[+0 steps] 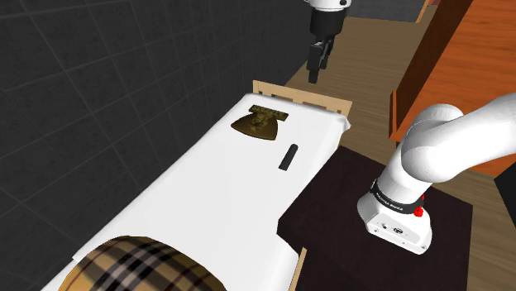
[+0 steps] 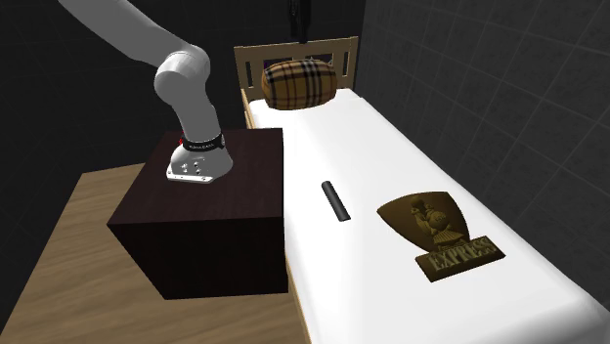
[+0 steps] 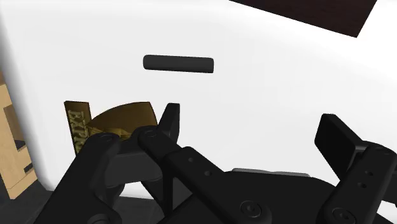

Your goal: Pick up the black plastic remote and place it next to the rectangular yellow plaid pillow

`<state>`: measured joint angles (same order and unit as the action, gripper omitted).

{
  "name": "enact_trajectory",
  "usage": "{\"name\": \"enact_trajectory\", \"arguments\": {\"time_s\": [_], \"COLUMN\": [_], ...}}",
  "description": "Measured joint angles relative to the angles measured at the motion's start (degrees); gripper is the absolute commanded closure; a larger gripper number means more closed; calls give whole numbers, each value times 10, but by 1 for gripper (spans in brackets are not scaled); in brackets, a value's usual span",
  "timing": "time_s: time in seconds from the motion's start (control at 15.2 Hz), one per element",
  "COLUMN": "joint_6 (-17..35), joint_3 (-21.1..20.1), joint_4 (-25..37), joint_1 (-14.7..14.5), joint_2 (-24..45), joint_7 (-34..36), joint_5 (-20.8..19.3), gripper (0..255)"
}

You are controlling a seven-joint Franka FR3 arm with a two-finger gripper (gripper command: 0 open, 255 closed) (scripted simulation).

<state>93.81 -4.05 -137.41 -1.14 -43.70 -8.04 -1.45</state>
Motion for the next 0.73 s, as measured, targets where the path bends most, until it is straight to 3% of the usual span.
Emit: {"name": "enact_trajectory", "arguments": {"time_s": [0.26, 0.73], "joint_6": [32, 157], "joint_3": [25, 107], "joint_4": [-39, -132], "joint_1": [-8, -26], "joint_2": [-5, 29], "joint_7": [-53, -230], "joint_5": [-14, -62], "gripper": [0, 0]}}
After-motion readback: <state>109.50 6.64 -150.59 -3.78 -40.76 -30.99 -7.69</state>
